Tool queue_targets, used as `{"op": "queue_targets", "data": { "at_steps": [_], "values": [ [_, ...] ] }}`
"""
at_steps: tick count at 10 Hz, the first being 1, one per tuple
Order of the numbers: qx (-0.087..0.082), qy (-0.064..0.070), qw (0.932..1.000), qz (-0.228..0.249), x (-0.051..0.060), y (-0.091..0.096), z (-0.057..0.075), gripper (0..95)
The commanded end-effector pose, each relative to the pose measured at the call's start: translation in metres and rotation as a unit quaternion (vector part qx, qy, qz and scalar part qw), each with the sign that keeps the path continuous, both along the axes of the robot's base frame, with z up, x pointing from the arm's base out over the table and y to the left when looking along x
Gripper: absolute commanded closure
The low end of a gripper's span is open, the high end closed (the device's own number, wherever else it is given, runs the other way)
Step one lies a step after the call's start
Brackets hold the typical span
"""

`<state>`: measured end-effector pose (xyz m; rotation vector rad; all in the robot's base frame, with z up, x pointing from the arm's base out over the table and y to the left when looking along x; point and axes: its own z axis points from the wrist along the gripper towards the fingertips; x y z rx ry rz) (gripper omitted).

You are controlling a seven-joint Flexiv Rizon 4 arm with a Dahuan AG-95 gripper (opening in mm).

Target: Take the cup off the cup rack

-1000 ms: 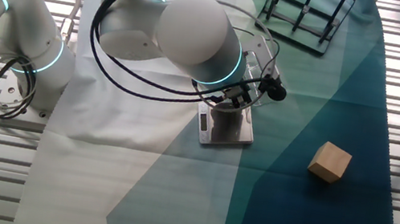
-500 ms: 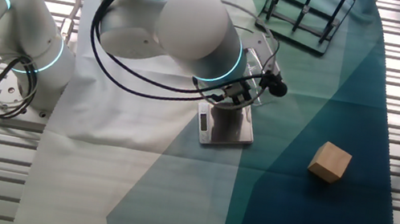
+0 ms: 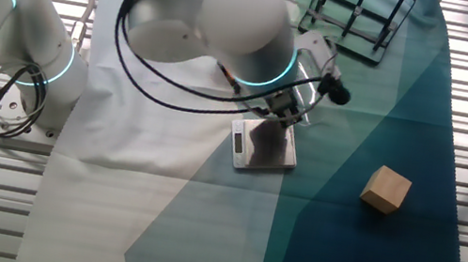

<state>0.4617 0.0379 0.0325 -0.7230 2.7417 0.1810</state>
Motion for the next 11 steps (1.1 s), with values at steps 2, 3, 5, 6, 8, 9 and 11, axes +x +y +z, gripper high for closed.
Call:
{"op": "queue_targets", "data": {
  "at_steps": [2, 3, 5, 6, 8, 9, 11],
  "values": [
    [-0.01, 0.018, 0.9997, 0.011, 0.004, 0.002, 0.017, 95.0],
    [-0.028, 0.02, 0.9993, 0.017, 0.005, 0.001, 0.021, 95.0],
    [-0.036, 0.025, 0.9989, 0.02, 0.008, 0.001, 0.025, 95.0],
    [-0.041, 0.033, 0.9984, 0.022, 0.015, 0.002, 0.031, 95.0],
    [-0.06, 0.041, 0.9971, 0.025, 0.025, 0.002, 0.038, 95.0],
    [-0.069, 0.045, 0.9962, 0.028, 0.028, 0.002, 0.041, 95.0],
    [-0.091, 0.055, 0.9936, 0.04, 0.032, -0.004, 0.049, 95.0]
  ]
}}
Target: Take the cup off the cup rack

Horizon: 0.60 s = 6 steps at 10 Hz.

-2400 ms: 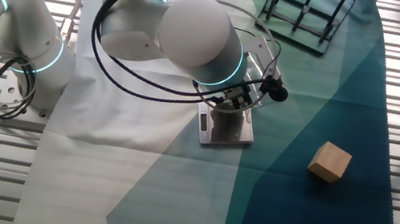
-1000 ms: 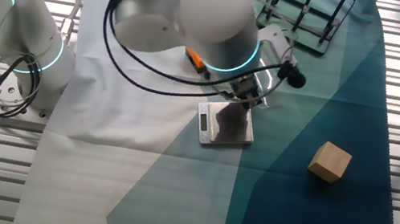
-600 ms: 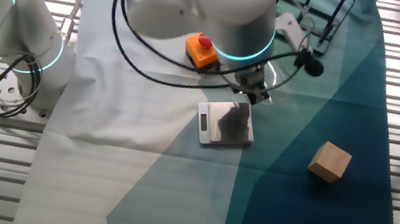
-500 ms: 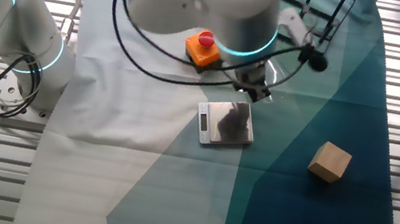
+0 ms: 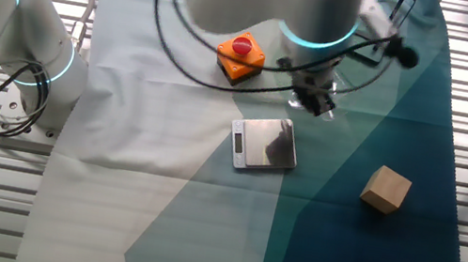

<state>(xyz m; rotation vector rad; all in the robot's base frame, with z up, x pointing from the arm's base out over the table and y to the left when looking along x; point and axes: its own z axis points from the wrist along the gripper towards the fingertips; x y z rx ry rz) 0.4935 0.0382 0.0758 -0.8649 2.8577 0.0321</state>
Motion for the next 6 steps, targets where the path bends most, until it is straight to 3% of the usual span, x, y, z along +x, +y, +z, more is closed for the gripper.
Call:
{"op": "queue_targets", "data": {
  "at_steps": [1, 3, 4, 6],
  "values": [
    [-0.038, 0.003, 0.9991, 0.018, 0.0017, -0.0102, 0.0103, 95.0],
    [-0.067, 0.002, 0.9972, 0.034, 0.0023, -0.0155, 0.0149, 95.0],
    [-0.095, 0.0, 0.9945, 0.044, 0.003, -0.0167, 0.0165, 95.0],
    [-0.118, 0.0, 0.9919, 0.046, 0.006, -0.0168, 0.0194, 95.0]
  ]
}}
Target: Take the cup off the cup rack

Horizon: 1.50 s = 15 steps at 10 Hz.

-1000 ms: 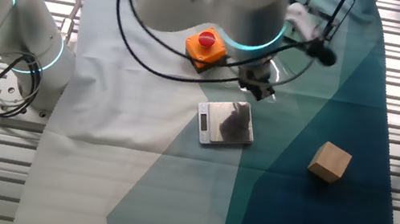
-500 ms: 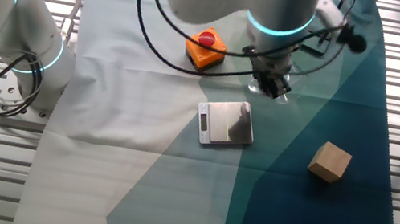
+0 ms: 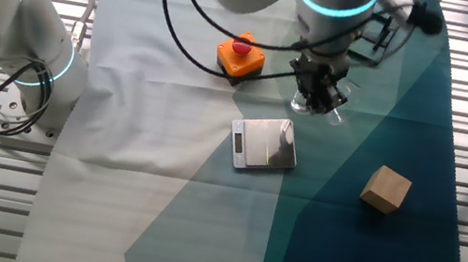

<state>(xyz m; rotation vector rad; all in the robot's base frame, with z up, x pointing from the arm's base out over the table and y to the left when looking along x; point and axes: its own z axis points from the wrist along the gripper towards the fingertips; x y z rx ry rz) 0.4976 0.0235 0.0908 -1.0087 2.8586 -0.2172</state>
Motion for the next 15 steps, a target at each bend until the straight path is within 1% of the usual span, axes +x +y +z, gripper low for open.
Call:
{"op": "queue_targets", "data": {
  "at_steps": [1, 3, 4, 5, 6, 7, 8, 10, 11, 12, 13, 15],
  "values": [
    [-0.036, -0.001, 0.9993, 0.008, 0.004, -0.002, 0.007, 95.0],
    [-0.051, -0.008, 0.9986, 0.008, 0.009, -0.004, 0.013, 95.0],
    [-0.074, -0.016, 0.997, 0.015, 0.012, -0.005, 0.017, 95.0],
    [-0.085, -0.02, 0.9959, 0.02, 0.013, -0.006, 0.018, 95.0],
    [-0.103, -0.027, 0.9941, 0.024, 0.013, -0.006, 0.019, 95.0],
    [-0.104, -0.027, 0.9939, 0.023, 0.014, -0.006, 0.018, 95.0],
    [-0.113, -0.027, 0.993, 0.024, 0.016, -0.008, 0.019, 95.0],
    [-0.124, -0.025, 0.9915, 0.029, 0.023, -0.011, 0.026, 95.0],
    [-0.151, -0.033, 0.9872, 0.039, 0.025, -0.011, 0.028, 95.0],
    [-0.165, -0.034, 0.9847, 0.043, 0.026, -0.01, 0.03, 95.0],
    [-0.174, -0.036, 0.983, 0.044, 0.027, -0.01, 0.03, 95.0],
    [-0.184, -0.041, 0.9814, 0.038, 0.027, -0.01, 0.03, 95.0]
  ]
}}
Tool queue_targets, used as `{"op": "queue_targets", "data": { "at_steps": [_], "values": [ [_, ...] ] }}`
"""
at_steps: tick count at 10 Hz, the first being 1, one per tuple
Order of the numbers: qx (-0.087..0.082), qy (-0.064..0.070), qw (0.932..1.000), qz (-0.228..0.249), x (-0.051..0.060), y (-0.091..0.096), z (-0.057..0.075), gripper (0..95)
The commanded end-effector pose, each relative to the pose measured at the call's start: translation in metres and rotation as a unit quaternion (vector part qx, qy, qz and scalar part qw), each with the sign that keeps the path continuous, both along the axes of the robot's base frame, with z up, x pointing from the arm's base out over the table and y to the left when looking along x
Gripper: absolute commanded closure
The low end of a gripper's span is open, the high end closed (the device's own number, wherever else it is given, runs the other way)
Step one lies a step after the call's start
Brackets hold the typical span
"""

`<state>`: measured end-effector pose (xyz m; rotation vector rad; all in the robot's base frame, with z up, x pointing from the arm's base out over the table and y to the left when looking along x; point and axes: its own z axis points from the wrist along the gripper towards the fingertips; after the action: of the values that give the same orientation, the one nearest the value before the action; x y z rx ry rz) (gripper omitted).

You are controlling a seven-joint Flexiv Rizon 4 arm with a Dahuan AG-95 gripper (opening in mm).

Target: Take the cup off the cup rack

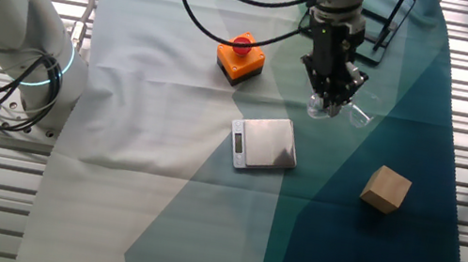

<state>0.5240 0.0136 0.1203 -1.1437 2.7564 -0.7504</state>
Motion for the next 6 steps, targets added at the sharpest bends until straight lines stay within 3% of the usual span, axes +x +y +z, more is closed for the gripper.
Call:
{"op": "queue_targets", "data": {
  "at_steps": [1, 6],
  "values": [
    [-0.017, -0.01, 0.9998, -0.006, 0.0001, 0.0001, -0.0001, 95.0],
    [-0.036, -0.024, 0.9989, -0.019, -0.0033, -0.0019, -0.0038, 95.0]
  ]
}}
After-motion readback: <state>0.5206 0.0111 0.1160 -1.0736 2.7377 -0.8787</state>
